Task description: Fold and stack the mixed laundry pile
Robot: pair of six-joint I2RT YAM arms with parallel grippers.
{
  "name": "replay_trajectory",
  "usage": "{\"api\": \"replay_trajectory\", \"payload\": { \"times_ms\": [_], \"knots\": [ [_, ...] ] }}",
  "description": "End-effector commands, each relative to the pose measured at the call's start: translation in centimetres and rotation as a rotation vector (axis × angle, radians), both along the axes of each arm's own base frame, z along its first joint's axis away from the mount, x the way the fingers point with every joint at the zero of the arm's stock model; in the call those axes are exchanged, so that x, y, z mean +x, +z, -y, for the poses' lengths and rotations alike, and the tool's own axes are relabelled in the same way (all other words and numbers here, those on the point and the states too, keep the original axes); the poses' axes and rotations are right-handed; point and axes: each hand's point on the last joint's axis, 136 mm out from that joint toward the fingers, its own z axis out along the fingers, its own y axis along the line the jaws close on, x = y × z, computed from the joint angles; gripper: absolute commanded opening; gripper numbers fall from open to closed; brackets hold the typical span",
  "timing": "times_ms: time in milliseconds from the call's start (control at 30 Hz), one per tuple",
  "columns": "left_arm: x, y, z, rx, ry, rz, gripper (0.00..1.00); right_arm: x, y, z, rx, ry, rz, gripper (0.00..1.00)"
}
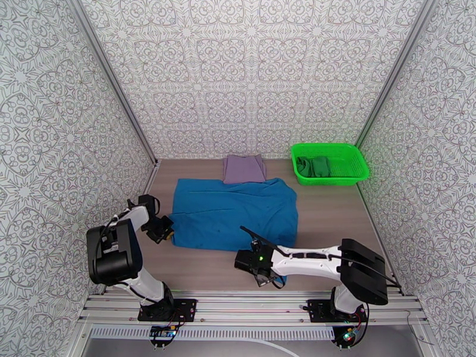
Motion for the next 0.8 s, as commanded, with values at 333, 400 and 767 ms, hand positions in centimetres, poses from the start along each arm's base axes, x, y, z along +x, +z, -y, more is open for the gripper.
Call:
{"api": "replay_trajectory", "payload": {
  "times_ms": [333, 400, 767],
  "knots": [
    [0.4, 8.5, -1.6, 0.049, 0.033, 0.145, 0.00, 8.4, 12.1, 3.5, -0.301, 0.220, 0.295, 0.00],
    [1.2, 8.7, -1.9, 0.043, 0.037, 0.150, 0.00, 10.2, 12.4, 3.6, -0.347, 0.271, 0.305, 0.00],
    [8.0, 6.5, -1.9, -0.006, -0.008, 0.097, 0.00, 21.5, 13.3, 3.1, -0.427, 0.465, 0.375, 0.00]
  ]
}}
